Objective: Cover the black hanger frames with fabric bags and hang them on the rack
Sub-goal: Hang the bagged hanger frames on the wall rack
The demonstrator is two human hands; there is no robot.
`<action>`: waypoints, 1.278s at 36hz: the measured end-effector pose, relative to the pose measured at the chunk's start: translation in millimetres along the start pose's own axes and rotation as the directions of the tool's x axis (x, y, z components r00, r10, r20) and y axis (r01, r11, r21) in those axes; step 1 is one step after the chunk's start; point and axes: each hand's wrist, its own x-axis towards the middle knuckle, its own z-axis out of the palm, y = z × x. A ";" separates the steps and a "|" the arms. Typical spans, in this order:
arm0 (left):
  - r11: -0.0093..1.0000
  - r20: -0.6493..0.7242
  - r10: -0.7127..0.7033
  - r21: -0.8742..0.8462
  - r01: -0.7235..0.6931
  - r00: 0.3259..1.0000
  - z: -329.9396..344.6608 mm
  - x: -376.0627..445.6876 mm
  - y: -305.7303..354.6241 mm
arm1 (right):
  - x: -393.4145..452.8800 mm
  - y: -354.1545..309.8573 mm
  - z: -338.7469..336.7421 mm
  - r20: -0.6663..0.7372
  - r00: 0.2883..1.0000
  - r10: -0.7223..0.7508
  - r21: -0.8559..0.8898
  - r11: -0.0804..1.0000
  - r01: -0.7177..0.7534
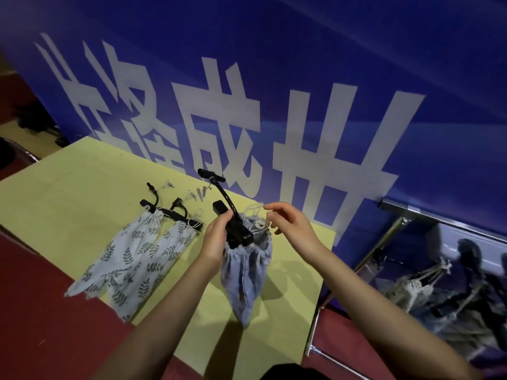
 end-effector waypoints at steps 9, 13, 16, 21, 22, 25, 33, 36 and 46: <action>1.000 0.111 -0.002 -0.003 0.003 0.994 -1.3 -3.0 -1.5 | -0.2 16.1 2.9 0.200 0.940 -0.275 -0.478 0.811 0.339; 0.999 0.113 0.035 0.034 -0.039 0.993 -4.9 -3.2 0.4 | 5.4 12.2 -5.2 0.257 0.921 -0.294 -0.579 0.716 0.390; 0.998 0.093 0.044 0.044 -0.048 0.995 -10.6 1.0 0.1 | 7.5 9.3 -15.0 0.254 0.922 -0.293 -0.590 0.708 0.388; 0.997 0.074 0.049 0.053 -0.053 0.996 -17.0 5.0 -1.7 | 7.7 4.4 -28.8 0.220 0.949 -0.225 -0.472 0.827 0.305; 0.996 0.066 0.051 0.063 -0.055 0.997 -17.6 5.3 -2.2 | 6.7 1.6 -30.1 0.212 0.959 -0.189 -0.403 0.877 0.262; 0.994 0.056 0.058 0.090 -0.062 0.997 -17.5 5.2 -3.4 | 4.2 -6.6 -34.0 0.251 0.966 -0.064 -0.229 0.966 0.124; 0.989 0.107 0.062 0.131 -0.076 0.992 -13.9 2.2 -1.5 | -5.5 -24.5 -41.0 0.427 0.892 0.146 -0.150 0.985 -0.089; 0.989 0.124 0.046 0.136 -0.063 0.991 -12.2 4.4 -4.6 | -6.9 -25.4 -35.3 0.353 0.928 0.114 -0.173 0.983 -0.055; 0.978 0.089 0.078 0.186 -0.094 0.993 -1.8 1.1 -6.1 | 6.8 -20.1 -29.7 0.221 0.968 0.123 -0.069 0.991 -0.111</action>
